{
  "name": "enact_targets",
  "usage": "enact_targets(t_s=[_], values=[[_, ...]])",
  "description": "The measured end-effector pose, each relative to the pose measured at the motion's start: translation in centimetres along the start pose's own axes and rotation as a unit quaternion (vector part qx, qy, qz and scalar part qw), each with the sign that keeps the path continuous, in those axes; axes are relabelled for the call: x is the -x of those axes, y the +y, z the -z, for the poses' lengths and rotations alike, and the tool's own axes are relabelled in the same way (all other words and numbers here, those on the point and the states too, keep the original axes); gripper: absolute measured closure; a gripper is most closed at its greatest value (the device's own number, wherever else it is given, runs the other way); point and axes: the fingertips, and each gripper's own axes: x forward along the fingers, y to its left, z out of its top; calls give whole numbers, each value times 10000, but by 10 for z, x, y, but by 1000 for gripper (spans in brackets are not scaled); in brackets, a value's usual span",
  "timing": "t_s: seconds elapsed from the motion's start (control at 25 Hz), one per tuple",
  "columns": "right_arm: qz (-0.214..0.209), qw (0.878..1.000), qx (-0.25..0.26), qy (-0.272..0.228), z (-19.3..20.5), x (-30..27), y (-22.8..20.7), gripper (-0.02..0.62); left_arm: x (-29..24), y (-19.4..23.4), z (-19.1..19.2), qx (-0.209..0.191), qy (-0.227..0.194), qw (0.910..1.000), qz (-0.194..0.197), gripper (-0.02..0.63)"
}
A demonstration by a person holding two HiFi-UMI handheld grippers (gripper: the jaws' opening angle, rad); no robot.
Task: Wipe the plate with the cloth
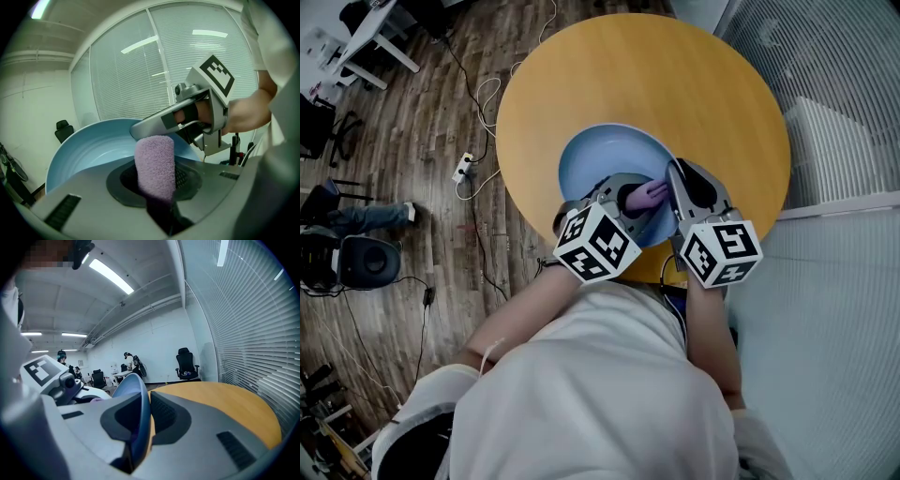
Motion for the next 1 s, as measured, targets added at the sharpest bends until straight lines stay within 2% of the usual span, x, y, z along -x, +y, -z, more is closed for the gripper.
enact_targets(t_s=[0.2, 0.44, 1.0], values=[[70, 9999, -105, -56, -6, 6, -3, 549, 7, 3, 1, 8, 31, 10000, -17, 525], [182, 9995, -189, -154, -12, 11, -16, 550, 12, 18, 16, 124, 172, 9996, -210, 525], [221, 9996, -11, -179, -12, 12, -13, 552, 33, 50, 44, 341, 348, 9967, -655, 525]])
